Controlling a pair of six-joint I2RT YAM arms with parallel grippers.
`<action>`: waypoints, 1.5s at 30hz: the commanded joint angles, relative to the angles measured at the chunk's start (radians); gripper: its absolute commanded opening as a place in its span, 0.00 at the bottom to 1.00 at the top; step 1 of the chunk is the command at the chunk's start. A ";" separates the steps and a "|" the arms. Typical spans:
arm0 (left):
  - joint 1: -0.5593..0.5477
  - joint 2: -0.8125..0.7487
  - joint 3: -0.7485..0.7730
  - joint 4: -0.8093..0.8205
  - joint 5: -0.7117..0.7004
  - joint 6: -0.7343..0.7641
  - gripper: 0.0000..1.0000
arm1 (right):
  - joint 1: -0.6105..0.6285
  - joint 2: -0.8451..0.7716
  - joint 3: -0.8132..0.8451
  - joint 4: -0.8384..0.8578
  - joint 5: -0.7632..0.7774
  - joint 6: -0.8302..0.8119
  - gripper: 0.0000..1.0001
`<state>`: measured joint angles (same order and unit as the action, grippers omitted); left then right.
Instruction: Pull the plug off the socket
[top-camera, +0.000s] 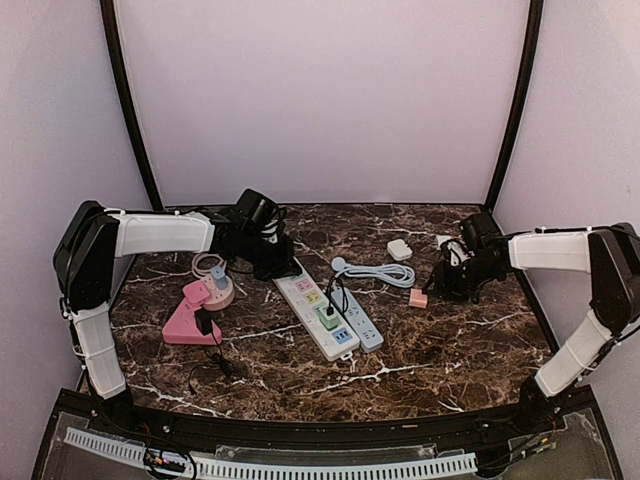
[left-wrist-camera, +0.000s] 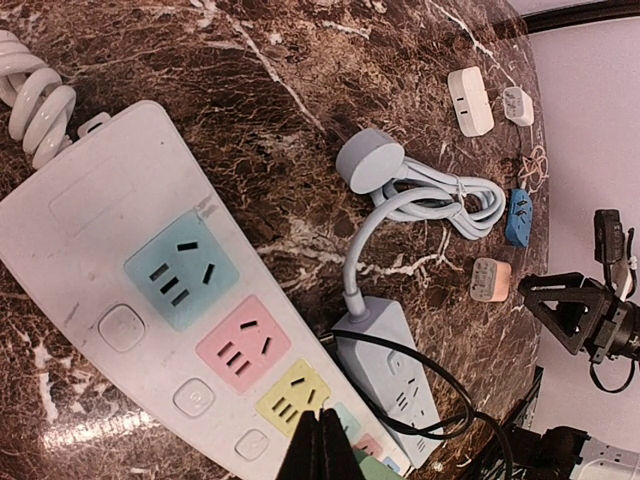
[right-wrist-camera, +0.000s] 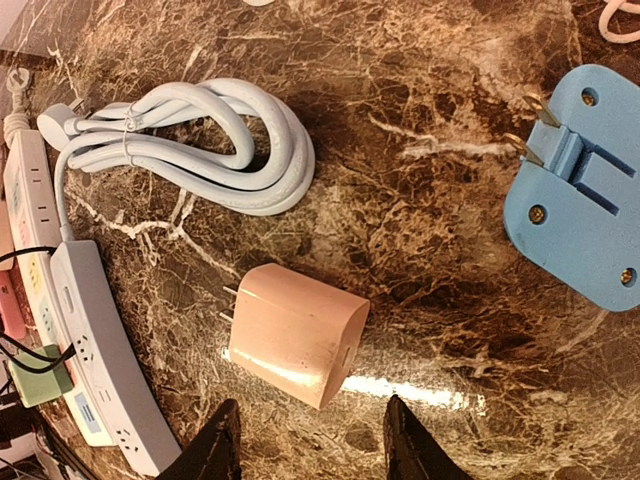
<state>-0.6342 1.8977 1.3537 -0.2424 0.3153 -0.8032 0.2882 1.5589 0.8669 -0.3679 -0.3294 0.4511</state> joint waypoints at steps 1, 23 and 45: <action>-0.002 -0.055 -0.010 -0.028 -0.010 0.012 0.00 | 0.051 -0.043 0.055 -0.050 0.078 -0.028 0.46; -0.002 -0.100 -0.091 0.005 -0.005 0.008 0.00 | 0.660 0.132 0.465 -0.271 0.358 -0.002 0.50; -0.065 -0.005 -0.090 0.101 0.076 -0.048 0.00 | 0.775 0.417 0.650 -0.283 0.520 -0.050 0.49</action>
<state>-0.6861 1.8683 1.2728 -0.1623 0.3649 -0.8345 1.0595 1.9499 1.4872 -0.6559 0.1539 0.4210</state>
